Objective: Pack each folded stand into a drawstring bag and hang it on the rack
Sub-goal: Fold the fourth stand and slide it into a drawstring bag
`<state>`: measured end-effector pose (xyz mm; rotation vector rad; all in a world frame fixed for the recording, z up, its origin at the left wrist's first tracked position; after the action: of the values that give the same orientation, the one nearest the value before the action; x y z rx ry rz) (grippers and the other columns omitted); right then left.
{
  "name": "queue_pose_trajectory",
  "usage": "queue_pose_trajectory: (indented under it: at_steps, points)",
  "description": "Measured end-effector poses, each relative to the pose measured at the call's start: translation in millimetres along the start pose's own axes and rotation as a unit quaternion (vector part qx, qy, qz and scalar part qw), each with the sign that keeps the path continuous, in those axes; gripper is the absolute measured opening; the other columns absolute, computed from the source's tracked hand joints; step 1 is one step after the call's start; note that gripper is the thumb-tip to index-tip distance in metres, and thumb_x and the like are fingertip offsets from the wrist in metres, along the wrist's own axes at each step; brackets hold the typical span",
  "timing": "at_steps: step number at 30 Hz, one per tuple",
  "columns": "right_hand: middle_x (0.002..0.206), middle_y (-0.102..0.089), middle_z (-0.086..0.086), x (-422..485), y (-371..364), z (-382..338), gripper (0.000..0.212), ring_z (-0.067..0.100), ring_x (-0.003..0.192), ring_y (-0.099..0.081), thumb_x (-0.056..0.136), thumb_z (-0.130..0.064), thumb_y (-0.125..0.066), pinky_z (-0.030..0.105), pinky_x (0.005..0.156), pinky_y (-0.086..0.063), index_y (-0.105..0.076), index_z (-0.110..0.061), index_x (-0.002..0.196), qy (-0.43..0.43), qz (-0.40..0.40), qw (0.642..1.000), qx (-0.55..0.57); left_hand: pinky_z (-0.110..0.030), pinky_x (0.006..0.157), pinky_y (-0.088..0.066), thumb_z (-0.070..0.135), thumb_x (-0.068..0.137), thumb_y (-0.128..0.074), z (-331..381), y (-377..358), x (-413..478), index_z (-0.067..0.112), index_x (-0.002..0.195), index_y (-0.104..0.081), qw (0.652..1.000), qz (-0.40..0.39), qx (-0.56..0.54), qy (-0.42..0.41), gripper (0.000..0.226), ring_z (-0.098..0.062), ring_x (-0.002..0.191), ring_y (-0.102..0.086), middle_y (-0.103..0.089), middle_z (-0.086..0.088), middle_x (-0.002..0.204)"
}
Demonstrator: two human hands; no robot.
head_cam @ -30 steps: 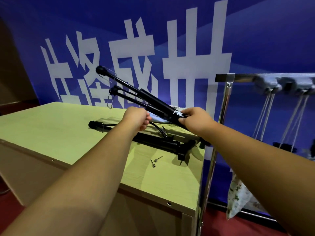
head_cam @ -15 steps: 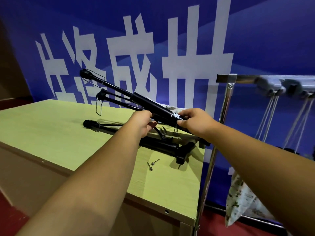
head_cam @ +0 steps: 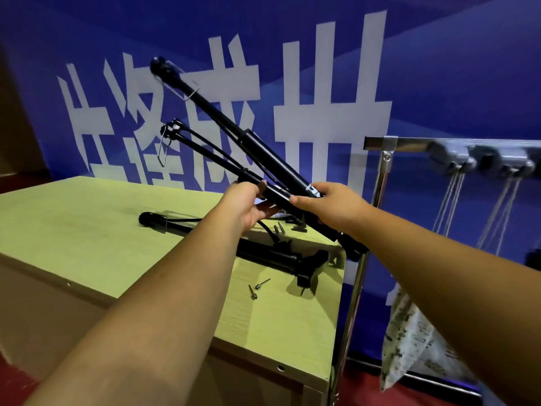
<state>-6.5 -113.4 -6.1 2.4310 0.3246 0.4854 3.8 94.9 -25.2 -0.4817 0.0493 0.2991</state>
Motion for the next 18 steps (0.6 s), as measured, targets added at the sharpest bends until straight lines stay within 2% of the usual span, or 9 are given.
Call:
queue_pose_trajectory:
  at_steps: [4, 8, 10, 13, 15, 18]
  points:
    - [0.093, -0.073, -0.001, -5.8, 5.7, -5.3, 0.031, 0.017, 0.080, -0.068, 0.097, -0.060, -0.069, 0.032, 0.069, -0.052, -0.070, -0.032, 0.109, -0.008, 0.016, 1.000, 0.005, -0.041, 0.064, -0.063, -0.007, 0.101, -0.051, 8.2, -4.8, -10.3, 0.002, 0.143, -0.053, 1.000, 0.000, 0.010, -0.020, 0.043, -0.038, 0.091, -0.076, -0.067, -0.027, 0.125]
    - [0.089, -0.071, -0.002, -10.9, 10.3, -8.2, 0.033, 0.015, 0.076, -0.066, 0.097, -0.061, -0.069, 0.030, 0.065, -0.048, -0.070, -0.031, 0.111, -0.011, 0.017, 1.000, 0.021, -0.035, 0.063, -0.062, -0.006, 0.103, -0.049, 12.3, -10.2, -16.5, 0.005, 0.141, -0.058, 0.999, -0.015, 0.012, -0.032, 0.040, -0.030, 0.099, -0.074, -0.070, -0.020, 0.127]
    - [0.089, -0.072, -0.003, -12.7, 12.5, -9.1, 0.034, 0.015, 0.078, -0.068, 0.097, -0.063, -0.068, 0.030, 0.067, -0.049, -0.071, -0.032, 0.110, -0.013, 0.022, 0.999, 0.033, -0.040, 0.069, -0.064, -0.005, 0.104, -0.049, 14.1, -13.5, -18.8, 0.010, 0.142, -0.055, 0.999, -0.016, 0.015, -0.047, 0.041, -0.030, 0.101, -0.075, -0.072, -0.017, 0.128]
    - [0.086, -0.070, -0.007, -14.9, 14.9, -8.8, 0.036, 0.015, 0.079, -0.069, 0.096, -0.065, -0.067, 0.030, 0.071, -0.051, -0.073, -0.033, 0.111, -0.023, 0.015, 0.997, 0.071, -0.062, 0.088, -0.061, -0.003, 0.105, -0.050, 15.2, -17.4, -20.9, 0.017, 0.138, -0.048, 0.996, -0.023, 0.044, -0.072, 0.039, -0.039, 0.105, -0.074, -0.071, -0.014, 0.127]
    - [0.085, -0.069, -0.005, -15.5, 17.8, -8.1, 0.038, 0.016, 0.077, -0.066, 0.095, -0.067, -0.068, 0.032, 0.072, -0.054, -0.075, -0.032, 0.109, -0.023, 0.006, 0.996, 0.089, -0.070, 0.087, -0.058, -0.003, 0.106, -0.049, 15.6, -21.0, -23.7, 0.021, 0.139, -0.044, 0.996, -0.030, 0.041, -0.075, 0.041, -0.043, 0.108, -0.072, -0.068, -0.015, 0.126]
    - [0.085, -0.071, -0.003, -15.8, 24.5, -7.7, 0.039, 0.017, 0.076, -0.067, 0.094, -0.066, -0.070, 0.036, 0.076, -0.056, -0.077, -0.029, 0.104, -0.026, -0.004, 0.995, 0.101, -0.069, 0.080, -0.061, 0.002, 0.108, -0.053, 16.7, -26.9, -26.2, 0.024, 0.140, -0.042, 0.996, -0.032, 0.042, -0.078, 0.040, -0.044, 0.106, -0.072, -0.064, -0.019, 0.129]
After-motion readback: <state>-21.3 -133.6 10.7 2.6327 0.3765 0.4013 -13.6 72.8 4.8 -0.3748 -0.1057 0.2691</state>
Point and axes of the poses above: each hand's wrist, its own x-axis towards the middle knuckle, its own y-axis out of the back of the hand, z = x × y, the point moved 3 cm from there along x, towards the middle knuckle
